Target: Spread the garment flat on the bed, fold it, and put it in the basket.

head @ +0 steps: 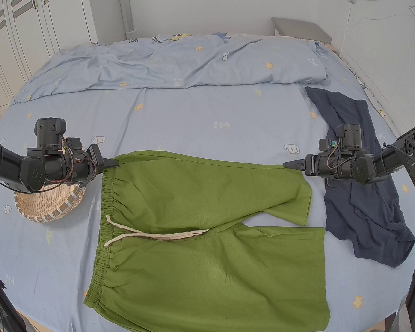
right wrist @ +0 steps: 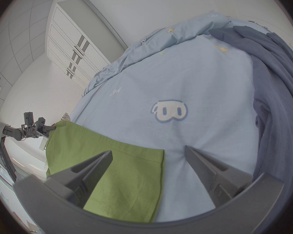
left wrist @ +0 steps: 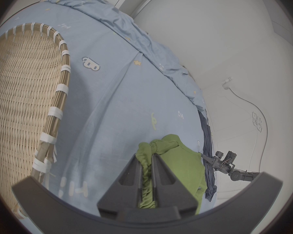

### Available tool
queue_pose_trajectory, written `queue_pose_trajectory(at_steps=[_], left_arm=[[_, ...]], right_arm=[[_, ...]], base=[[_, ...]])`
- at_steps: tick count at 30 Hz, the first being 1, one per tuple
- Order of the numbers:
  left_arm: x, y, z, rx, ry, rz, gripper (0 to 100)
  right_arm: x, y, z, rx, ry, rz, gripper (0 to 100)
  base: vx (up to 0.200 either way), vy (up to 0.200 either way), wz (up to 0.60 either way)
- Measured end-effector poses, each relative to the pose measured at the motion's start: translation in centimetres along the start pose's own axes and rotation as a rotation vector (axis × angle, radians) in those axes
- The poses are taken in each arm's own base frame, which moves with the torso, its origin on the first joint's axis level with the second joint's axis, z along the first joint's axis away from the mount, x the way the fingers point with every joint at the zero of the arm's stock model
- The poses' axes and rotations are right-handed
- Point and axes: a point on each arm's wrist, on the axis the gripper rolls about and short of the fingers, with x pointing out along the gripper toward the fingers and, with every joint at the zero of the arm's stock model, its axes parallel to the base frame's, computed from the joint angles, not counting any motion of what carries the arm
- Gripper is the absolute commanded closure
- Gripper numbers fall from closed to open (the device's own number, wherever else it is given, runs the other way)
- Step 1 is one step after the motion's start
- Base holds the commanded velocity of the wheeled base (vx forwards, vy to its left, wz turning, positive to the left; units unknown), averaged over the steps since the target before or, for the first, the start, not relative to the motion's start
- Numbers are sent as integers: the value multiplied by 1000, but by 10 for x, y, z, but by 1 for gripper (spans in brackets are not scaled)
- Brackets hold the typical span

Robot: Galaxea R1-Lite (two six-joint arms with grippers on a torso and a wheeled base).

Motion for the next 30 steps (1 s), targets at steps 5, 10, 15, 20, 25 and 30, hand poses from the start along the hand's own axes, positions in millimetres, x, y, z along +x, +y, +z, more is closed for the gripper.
queue_pose_trajectory(at_steps=[5,10,15,20,25,30], left_arm=[[1,2,0,-3,0,3,100],[1,3,0,-4,1,4,100],[1,3,0,-4,1,4,100],[2,2,0,-4,2,4,100],[2,2,0,-4,3,4,100],[2,2,-1,-4,6,4,100]], right_arm=[[2,1,-1,0,5,4,100],[2,1,-1,0,6,4,100],[2,1,-1,-1,3,4,100],[2,3,-3,-12,-17,15,100],[3,7,-7,-7,-27,29,100],[4,9,-7,-9,-53,37,100]], base=[[0,0,0],[0,0,0],[0,0,0],[0,0,0],[0,0,0],[0,0,0]])
